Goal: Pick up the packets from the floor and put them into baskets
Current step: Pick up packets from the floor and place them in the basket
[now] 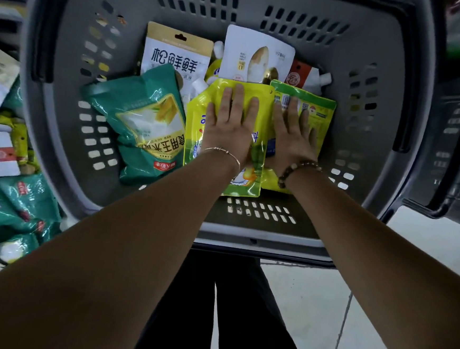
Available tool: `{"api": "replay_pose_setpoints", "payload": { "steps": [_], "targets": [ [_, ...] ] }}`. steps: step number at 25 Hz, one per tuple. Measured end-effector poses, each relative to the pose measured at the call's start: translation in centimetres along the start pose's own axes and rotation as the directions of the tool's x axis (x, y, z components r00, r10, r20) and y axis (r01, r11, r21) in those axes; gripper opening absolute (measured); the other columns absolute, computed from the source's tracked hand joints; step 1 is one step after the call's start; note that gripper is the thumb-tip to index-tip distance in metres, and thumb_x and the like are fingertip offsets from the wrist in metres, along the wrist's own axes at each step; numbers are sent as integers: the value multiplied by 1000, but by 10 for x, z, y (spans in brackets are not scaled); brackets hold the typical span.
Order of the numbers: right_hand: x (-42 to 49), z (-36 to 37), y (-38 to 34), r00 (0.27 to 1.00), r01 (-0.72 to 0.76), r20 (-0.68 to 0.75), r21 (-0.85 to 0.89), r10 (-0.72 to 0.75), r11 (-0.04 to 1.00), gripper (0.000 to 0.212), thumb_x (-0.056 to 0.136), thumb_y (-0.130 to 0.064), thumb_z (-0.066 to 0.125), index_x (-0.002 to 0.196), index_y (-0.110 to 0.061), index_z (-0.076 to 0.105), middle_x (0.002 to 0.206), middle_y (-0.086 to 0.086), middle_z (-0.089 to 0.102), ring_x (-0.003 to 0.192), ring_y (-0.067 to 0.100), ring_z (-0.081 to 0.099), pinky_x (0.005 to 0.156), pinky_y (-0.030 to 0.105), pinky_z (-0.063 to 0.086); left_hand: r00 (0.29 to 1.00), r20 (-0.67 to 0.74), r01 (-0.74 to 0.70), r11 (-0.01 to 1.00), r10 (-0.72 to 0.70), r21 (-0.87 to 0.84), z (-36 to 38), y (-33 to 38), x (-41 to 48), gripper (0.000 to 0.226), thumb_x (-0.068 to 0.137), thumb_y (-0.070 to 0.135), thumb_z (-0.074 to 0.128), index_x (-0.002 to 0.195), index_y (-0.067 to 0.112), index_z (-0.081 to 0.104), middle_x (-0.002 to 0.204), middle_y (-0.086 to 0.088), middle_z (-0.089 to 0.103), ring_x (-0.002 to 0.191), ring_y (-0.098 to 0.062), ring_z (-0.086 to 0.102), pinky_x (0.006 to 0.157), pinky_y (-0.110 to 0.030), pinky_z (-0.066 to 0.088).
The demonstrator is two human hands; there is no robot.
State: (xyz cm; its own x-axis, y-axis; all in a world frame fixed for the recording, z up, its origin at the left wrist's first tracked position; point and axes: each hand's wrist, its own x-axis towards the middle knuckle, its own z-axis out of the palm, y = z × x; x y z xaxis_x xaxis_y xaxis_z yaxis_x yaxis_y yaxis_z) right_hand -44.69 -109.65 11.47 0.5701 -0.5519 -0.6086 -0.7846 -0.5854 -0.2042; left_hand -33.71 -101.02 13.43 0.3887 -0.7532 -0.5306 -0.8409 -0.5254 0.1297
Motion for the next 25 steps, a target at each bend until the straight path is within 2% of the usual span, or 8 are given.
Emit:
{"api": "replay_pose_setpoints", "payload": {
  "steps": [4,8,10,12,16,20,23,25],
  "targets": [
    [8,-11,5,993,6,117,-12,-5,1000,116,72,-48,73,145,-34,-16,154,-4,-24,143,27,-15,113,51,5,1000,8,24,1000,-24,-15,-1,8,2,88,91,37,55,149,16,-7,155,-17,-15,143,-35,-13,114,-52,-1],
    [4,-20,5,989,13,147,-4,-12,1000,107,80,-27,70,146,-34,-13,154,-4,-23,143,27,-14,116,51,9,1000,28,-9,1000,9,-10,0,3,-3,111,76,53,66,149,16,-9,155,-17,-16,143,-35,-12,114,-51,-1],
    [2,-26,5,987,17,162,-14,-14,1000,103,82,-22,68,147,-33,-11,155,-3,-21,144,27,-11,116,49,10,999,45,-20,1000,20,9,-1,1,-7,110,76,48,68,149,18,-8,155,-16,-15,143,-34,-11,114,-50,2],
    [2,-33,4,987,14,160,-4,-13,1000,95,85,-17,64,148,-32,-5,156,-2,-17,145,26,-4,116,48,12,998,53,-36,999,37,-22,-8,-2,-10,91,85,34,62,149,20,-1,156,-13,-14,144,-32,-9,115,-48,6],
    [-4,-55,-12,993,25,112,38,-30,999,80,87,-22,61,150,-23,11,158,5,3,144,25,11,114,46,22,1000,2,14,967,-14,-254,-37,-16,-23,69,87,23,58,146,21,22,157,-9,8,143,-29,15,114,-44,19],
    [-22,-71,-50,994,93,40,110,-98,990,70,88,-23,61,148,-20,23,156,7,17,141,27,20,113,42,25,959,-99,162,801,-265,-576,-61,-49,-64,63,82,26,66,139,20,40,150,-8,31,135,-26,33,108,-41,32],
    [-37,-75,-95,981,196,-27,153,-194,969,64,88,-25,61,145,-19,31,153,5,26,139,24,26,111,37,28,855,-168,174,577,-491,-798,-67,-85,-111,55,75,14,72,127,14,55,133,-11,49,119,-29,50,100,-35,40],
    [-47,-72,-132,964,265,-72,174,-256,949,62,88,-25,62,143,-19,34,151,5,31,138,24,30,109,36,31,796,-175,193,517,-580,-834,-63,-111,-142,52,73,8,73,123,11,57,126,-12,54,111,-29,54,94,-24,37]
  ]
}}
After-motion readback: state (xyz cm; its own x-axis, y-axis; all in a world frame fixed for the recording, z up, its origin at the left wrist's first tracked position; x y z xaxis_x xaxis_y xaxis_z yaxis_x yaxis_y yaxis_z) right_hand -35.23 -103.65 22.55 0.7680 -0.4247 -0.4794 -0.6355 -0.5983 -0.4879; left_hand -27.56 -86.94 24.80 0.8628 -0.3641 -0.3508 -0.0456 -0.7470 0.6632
